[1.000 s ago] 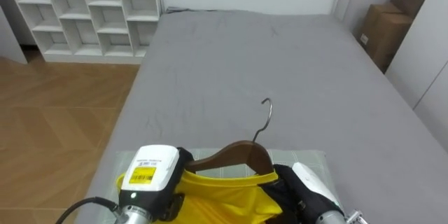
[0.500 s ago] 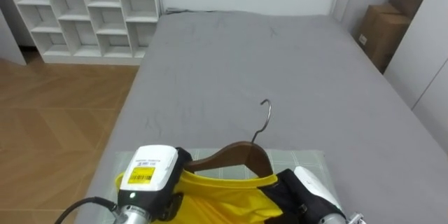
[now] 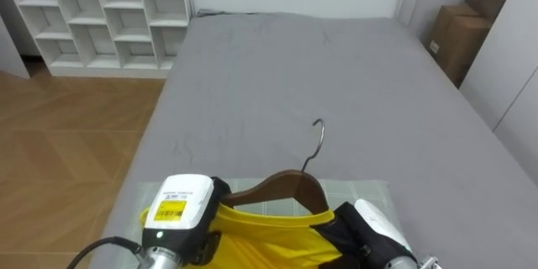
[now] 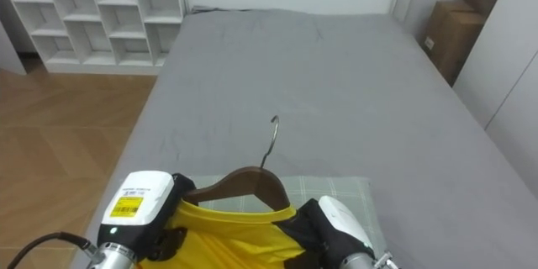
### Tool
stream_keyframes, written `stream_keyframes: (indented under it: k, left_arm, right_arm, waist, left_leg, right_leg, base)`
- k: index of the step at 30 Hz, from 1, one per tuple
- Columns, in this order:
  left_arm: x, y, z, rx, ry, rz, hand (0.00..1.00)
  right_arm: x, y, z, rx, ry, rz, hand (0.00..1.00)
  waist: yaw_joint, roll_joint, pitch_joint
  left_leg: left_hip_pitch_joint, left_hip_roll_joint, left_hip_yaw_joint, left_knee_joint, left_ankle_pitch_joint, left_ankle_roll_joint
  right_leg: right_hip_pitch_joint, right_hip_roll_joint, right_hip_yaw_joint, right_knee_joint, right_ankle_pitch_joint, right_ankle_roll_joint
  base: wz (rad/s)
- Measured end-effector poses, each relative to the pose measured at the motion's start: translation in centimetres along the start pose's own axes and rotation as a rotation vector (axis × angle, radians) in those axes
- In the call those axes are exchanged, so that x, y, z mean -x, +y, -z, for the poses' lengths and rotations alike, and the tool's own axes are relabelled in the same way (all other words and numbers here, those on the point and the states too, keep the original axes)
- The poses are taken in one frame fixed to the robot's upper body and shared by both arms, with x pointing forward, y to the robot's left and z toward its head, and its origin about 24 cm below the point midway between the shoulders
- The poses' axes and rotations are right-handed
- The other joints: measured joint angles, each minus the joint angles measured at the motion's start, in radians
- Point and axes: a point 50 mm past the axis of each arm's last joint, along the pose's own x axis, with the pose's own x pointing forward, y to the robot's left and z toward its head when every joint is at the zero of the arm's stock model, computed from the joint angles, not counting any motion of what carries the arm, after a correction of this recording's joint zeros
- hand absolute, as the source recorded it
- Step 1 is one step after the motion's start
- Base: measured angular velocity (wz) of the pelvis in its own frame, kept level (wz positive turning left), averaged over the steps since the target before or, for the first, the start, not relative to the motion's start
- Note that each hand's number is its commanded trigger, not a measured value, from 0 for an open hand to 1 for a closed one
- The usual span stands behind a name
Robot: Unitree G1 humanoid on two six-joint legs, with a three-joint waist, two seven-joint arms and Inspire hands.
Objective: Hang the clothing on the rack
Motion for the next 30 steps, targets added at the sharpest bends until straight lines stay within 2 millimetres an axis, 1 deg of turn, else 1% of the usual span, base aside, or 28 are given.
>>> stream_keyframes:
  k: [2,6,10,11,12,13,18,21,27,30]
  left_arm:
    - [0.0,0.0,0.0,-0.003,0.001,0.000,1.00]
    - [0.0,0.0,0.0,-0.005,0.002,-0.001,1.00]
    - [0.1,-0.1,0.0,-0.004,0.004,0.002,1.00]
    - [0.1,-0.1,0.0,-0.004,0.004,0.002,0.87]
    - [0.1,-0.1,0.0,-0.004,0.004,0.002,0.16]
    - [0.1,-0.1,0.0,-0.003,0.003,0.003,0.00]
    - [0.1,-0.2,-0.1,0.026,0.009,0.005,0.00]
    - [0.4,-0.4,-0.1,0.073,0.016,0.011,0.00]
    - [0.5,-0.6,-0.5,0.157,0.008,0.013,0.00]
    - [0.6,-0.8,-0.6,0.195,0.014,0.014,0.00]
  right_arm:
    - [0.0,0.0,0.0,0.000,0.001,0.001,1.00]
    - [0.0,0.0,0.0,0.001,0.001,0.005,1.00]
    - [0.1,0.1,0.1,0.003,0.001,0.008,1.00]
    - [0.1,0.1,0.1,0.004,0.001,0.010,1.00]
    - [0.2,0.1,0.2,0.003,0.001,0.014,1.00]
    - [0.3,0.2,0.3,-0.002,0.002,0.014,1.00]
    - [0.7,0.5,0.5,-0.001,0.002,0.026,1.00]
    - [1.1,0.7,1.0,0.010,0.018,0.033,1.00]
    - [1.5,0.1,1.9,0.009,0.052,0.077,1.00]
    - [1.5,0.0,2.0,0.013,0.056,0.099,1.00]
  waist:
    - [0.000,-0.001,-0.0007]
    - [0.000,-0.002,-0.0057]
    - [-0.005,-0.002,-0.0058]
    - [-0.006,-0.002,-0.0058]
    - [-0.008,-0.002,-0.0058]
    - [-0.010,-0.002,-0.0057]
    - [-0.026,-0.002,-0.0057]
    - [-0.028,-0.002,-0.0056]
    - [-0.030,-0.002,-0.0056]
    - [-0.032,-0.002,-0.0056]
  left_leg:
    - [0.000,0.000,0.000,0.000,0.000,0.000]
    - [0.001,0.000,0.000,0.001,0.000,0.000]
    - [0.008,0.000,0.000,0.001,0.000,0.000]
    - [0.008,0.000,0.000,0.001,0.000,0.000]
    - [0.008,0.000,0.000,0.001,0.000,0.000]
    - [0.009,0.000,0.000,0.001,0.000,0.000]
    - [0.014,0.000,0.000,0.001,0.000,0.000]
    - [0.020,0.000,0.005,0.000,0.000,0.000]
    - [0.020,0.000,0.009,0.001,0.000,0.000]
    - [0.023,0.000,0.012,0.001,0.000,0.000]
  right_leg:
    - [0.000,0.000,0.000,0.000,0.000,0.000]
    - [0.001,0.000,0.000,0.000,0.000,0.000]
    - [0.008,0.000,0.001,0.000,0.000,0.000]
    - [0.008,0.000,0.001,0.000,0.000,0.000]
    - [0.009,-0.001,0.000,0.000,0.000,0.000]
    - [0.012,-0.001,0.001,0.000,0.000,0.000]
    - [0.018,-0.001,0.003,0.000,0.000,0.000]
    - [0.021,-0.001,0.009,0.002,0.000,0.000]
    - [0.020,-0.001,0.009,0.004,0.000,0.000]
    - [0.021,-0.001,0.014,0.005,0.000,0.000]
  base:
    - [0.00]
    - [0.00]
    - [0.00]
    - [0.00]
    - [0.00]
    - [0.00]
    - [0.00]
    - [-0.06]
    - [-0.02]
    - [-0.03]
